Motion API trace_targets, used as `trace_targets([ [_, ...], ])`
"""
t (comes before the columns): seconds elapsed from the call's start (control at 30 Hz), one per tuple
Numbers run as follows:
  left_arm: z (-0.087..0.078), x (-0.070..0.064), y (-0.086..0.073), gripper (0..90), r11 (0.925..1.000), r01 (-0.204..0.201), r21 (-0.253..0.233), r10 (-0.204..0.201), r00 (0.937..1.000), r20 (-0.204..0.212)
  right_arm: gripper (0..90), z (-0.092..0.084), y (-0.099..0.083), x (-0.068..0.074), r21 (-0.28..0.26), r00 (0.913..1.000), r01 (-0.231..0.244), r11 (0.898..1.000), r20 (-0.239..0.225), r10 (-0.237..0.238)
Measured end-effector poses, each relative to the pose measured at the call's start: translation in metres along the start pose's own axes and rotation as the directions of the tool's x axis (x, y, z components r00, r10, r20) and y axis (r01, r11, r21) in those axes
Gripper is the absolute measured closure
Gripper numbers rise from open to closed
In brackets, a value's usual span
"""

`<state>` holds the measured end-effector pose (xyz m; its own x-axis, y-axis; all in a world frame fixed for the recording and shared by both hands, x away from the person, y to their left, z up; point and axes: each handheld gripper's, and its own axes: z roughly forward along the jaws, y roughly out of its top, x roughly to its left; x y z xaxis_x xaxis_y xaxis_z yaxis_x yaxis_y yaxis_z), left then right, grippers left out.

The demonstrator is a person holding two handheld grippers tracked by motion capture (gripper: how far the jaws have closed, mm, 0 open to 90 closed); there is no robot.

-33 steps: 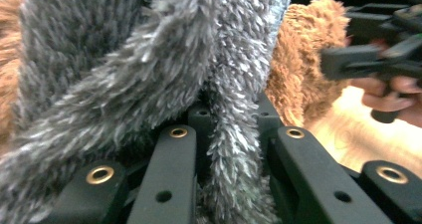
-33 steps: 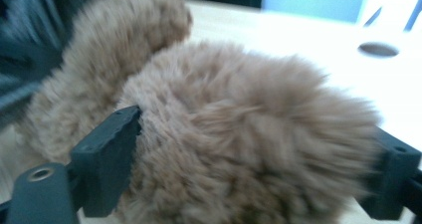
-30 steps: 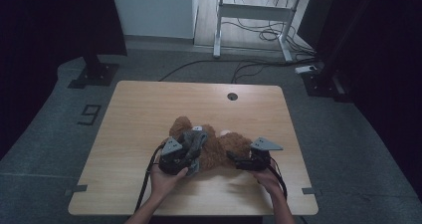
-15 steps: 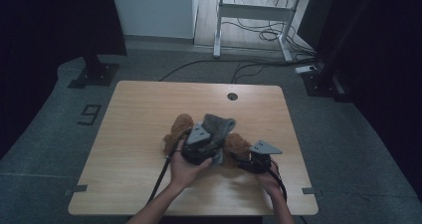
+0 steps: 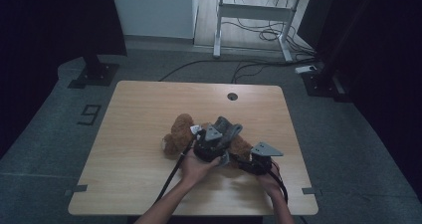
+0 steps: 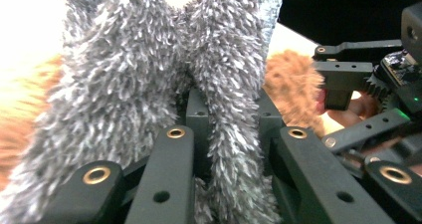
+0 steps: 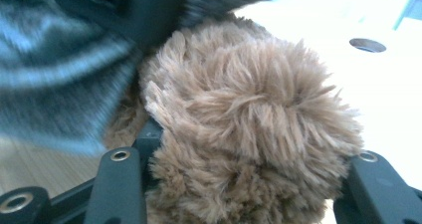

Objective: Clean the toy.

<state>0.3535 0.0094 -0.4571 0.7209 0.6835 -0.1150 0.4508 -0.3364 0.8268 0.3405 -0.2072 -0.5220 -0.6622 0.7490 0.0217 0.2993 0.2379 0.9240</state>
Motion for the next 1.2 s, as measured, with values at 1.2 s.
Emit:
trace_targets([
  [1.2,-0.072,0.067,0.002,74.3,0.9946,0.081,-0.066,-0.084,0.9955,-0.044,44.4,-0.002,-0.004,0.0,-0.01,0.9987,0.05,0.999,-0.002,-0.05],
])
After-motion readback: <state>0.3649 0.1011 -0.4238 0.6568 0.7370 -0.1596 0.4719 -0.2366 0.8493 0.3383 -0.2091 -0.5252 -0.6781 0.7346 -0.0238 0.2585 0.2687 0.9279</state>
